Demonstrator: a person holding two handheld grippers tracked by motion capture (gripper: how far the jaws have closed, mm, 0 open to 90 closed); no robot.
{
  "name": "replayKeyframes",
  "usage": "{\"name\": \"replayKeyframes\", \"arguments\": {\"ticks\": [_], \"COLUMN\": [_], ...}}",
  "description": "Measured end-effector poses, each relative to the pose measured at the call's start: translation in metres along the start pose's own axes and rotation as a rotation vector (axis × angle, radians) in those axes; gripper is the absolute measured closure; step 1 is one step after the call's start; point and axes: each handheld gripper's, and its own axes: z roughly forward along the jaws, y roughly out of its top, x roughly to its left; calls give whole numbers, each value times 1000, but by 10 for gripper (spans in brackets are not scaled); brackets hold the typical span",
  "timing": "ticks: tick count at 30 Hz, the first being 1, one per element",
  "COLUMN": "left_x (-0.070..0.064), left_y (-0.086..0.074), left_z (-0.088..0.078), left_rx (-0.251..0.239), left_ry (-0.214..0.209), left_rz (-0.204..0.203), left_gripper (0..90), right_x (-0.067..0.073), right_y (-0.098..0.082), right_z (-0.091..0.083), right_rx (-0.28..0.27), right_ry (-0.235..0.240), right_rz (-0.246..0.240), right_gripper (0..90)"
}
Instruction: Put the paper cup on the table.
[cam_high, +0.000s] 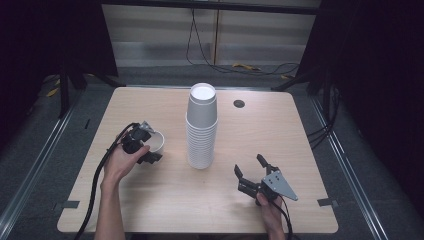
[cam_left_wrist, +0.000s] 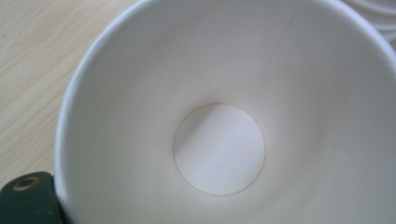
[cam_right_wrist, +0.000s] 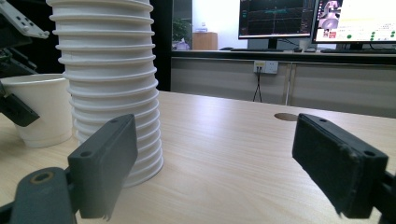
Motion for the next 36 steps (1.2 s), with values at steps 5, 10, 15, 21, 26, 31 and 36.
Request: {"name": "replayKeyframes", "arguments": {"ticks": [5,10,15,21,26,31,36], "left_x": [-4,-3,-9,-15,-18,-28,-41], "left_y": [-14,-25,-43,-56,-65,-74,-81], "left_z": [-1,1,8,7,6,1,-6], "left_rx": [-97,-147,-196,-231,-299,-352,-406], "left_ry": [29,11,-2,28,47,73,92], "left_rz": [-40,-71,-110,-144,-192,-210,-211], "left_gripper": [142,155,158,159,159,160,160], "right_x": [0,0,0,0,0,0,0], "right_y": [0,0,0,0,0,0,0], "right_z": [0,0,0,0,0,0,0], "right_rx": [0,0,0,0,-2,-1,0], "right_ry": [0,1,0,1,1,1,1], "right_rz": [-3,-2,-3,-3,-2,-4,-3], "right_gripper": [141,141,140,141,141,142,142]}}
